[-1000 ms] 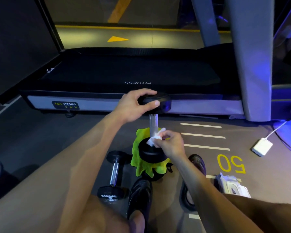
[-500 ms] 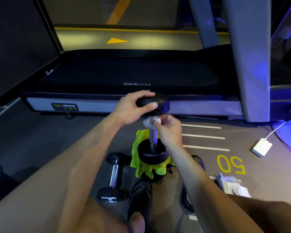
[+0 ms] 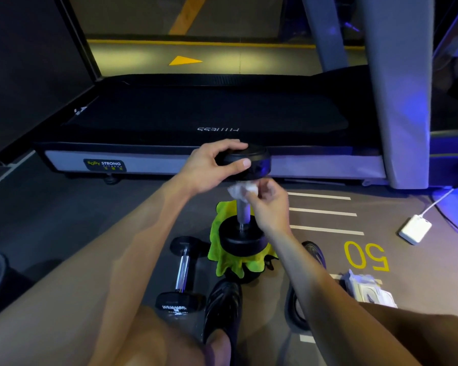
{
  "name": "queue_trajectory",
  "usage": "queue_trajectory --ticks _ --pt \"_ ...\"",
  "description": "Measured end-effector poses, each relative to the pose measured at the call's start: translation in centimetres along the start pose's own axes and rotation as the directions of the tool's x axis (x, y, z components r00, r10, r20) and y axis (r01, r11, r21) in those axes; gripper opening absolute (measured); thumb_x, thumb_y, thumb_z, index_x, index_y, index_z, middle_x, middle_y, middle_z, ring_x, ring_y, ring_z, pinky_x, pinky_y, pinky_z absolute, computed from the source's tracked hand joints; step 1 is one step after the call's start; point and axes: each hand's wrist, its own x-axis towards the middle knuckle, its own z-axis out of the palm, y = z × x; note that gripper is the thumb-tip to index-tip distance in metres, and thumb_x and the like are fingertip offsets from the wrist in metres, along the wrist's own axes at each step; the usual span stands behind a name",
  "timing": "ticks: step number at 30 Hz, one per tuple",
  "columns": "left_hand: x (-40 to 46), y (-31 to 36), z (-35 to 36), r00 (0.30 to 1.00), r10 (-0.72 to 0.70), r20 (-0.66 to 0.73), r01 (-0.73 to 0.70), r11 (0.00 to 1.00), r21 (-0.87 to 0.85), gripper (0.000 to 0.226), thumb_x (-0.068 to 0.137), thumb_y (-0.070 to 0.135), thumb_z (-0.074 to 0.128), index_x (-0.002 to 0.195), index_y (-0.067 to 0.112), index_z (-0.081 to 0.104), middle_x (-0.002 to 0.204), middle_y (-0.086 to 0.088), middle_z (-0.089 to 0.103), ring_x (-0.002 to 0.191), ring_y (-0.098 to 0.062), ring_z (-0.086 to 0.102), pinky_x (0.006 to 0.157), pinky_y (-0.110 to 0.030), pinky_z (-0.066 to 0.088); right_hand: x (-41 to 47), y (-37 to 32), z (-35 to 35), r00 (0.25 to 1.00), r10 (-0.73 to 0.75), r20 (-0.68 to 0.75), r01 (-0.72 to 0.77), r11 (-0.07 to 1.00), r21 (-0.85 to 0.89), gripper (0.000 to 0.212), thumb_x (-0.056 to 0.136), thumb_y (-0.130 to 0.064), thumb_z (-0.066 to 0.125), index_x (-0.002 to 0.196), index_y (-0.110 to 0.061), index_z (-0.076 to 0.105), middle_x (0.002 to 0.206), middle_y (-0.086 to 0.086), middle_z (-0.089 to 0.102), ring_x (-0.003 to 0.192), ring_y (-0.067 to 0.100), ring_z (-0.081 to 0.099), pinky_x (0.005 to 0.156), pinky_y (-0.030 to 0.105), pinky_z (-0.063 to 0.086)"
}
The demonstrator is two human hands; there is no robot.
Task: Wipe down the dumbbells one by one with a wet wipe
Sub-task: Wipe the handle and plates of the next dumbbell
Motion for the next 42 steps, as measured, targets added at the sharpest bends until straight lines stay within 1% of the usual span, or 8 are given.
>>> queue_trajectory --ticks 6,9,12,19,26,32,38,42 --pt "0.0 0.2 0.0 1.000 -0.006 -0.012 0.006 1.000 -0.009 0.041 0.086 0.038 0.081 0.126 0.035 0.072 0.145 0.012 0.061 0.135 -0.001 0.052 0.101 0.000 0.027 -1.1 3.0 -2.7 0.981 0.086 0.171 0.013 0.861 -0.508 0.025 0.069 -0.027 0.088 0.067 -0.024 0.063 0.076 -0.005 0.068 0.072 0.015 0.062 0.072 0.033 0.050" --pt "-0.1 0.4 0.2 1.000 0.002 -0.024 -0.002 1.000 0.013 0.042 0.083 0.042 0.084 0.123 0.036 0.074 0.142 0.013 0.063 0.132 0.002 0.054 0.111 -0.008 0.031 -1.9 2.5 -2.0 0.982 0.143 0.120 -0.035 0.773 -0.634 0.044 0.050 -0.060 0.080 0.060 -0.025 0.053 0.069 -0.009 0.063 0.082 0.022 0.060 0.074 0.036 0.050" --pt "-0.2 0.7 0.5 1.000 0.024 0.000 -0.024 0.999 0.027 0.051 0.072 0.057 0.085 0.120 0.042 0.075 0.139 0.019 0.065 0.131 0.003 0.055 0.119 -0.024 0.035 -3.1 3.1 -0.4 0.992 0.129 0.013 -0.083 0.710 -0.699 0.053 0.060 -0.056 0.087 0.061 -0.025 0.044 0.076 -0.010 0.060 0.094 0.025 0.054 0.082 0.040 0.049" --pt "-0.2 1.1 0.6 0.999 0.034 0.026 -0.035 0.999 0.039 0.045 0.079 0.048 0.086 0.122 0.041 0.074 0.140 0.019 0.064 0.133 0.001 0.055 0.121 -0.032 0.037 -0.3 2.9 -4.2 0.912 0.213 0.351 0.004 0.849 -0.528 0.040 0.060 -0.033 0.090 0.074 -0.014 0.059 0.070 -0.011 0.057 0.068 0.010 0.051 0.065 0.024 0.040" --pt "-0.6 1.6 0.5 0.998 0.030 0.058 -0.031 0.999 0.024 0.046 0.079 0.040 0.088 0.124 0.035 0.075 0.142 0.017 0.063 0.130 0.005 0.055 0.113 -0.015 0.036 -2.1 1.8 -0.9 0.975 0.194 0.110 -0.079 0.760 -0.645 0.054 0.066 -0.036 0.093 0.066 -0.023 0.040 0.063 -0.011 0.050 0.055 0.006 0.042 0.047 0.019 0.032" --pt "-0.9 1.6 0.3 0.996 0.042 0.075 -0.039 0.998 -0.042 0.045 0.084 0.028 0.086 0.127 0.026 0.074 0.145 0.009 0.061 0.133 0.003 0.054 0.116 -0.020 0.038 0.1 1.9 -4.6 0.883 0.216 0.416 0.096 0.786 -0.611 0.027 0.074 -0.015 0.086 0.077 -0.021 0.060 0.067 -0.007 0.054 0.064 0.014 0.046 0.056 0.020 0.035" --pt "-0.7 1.1 0.1 0.983 0.078 0.169 -0.058 0.992 -0.115 0.038 0.093 0.014 0.075 0.129 0.027 0.067 0.153 0.003 0.052 0.147 -0.007 0.042 0.112 -0.009 0.033 -2.6 3.2 -3.8 0.989 0.070 0.133 0.012 0.846 -0.533 0.010 0.080 -0.009 0.075 0.084 -0.018 0.074 0.076 -0.016 0.064 0.073 0.000 0.058 0.068 0.009 0.039" --pt "-0.7 0.6 -0.2 0.986 0.072 0.153 -0.058 0.994 -0.093 0.037 0.095 0.015 0.073 0.129 0.026 0.066 0.154 0.004 0.050 0.132 0.012 0.046 0.097 0.002 0.034 -3.3 0.9 -2.2 0.964 0.247 0.096 -0.133 0.765 -0.631 0.021 0.071 -0.023 0.085 0.085 -0.010 0.076 0.089 0.007 0.073 0.091 0.032 0.066 0.074 0.031 0.050"
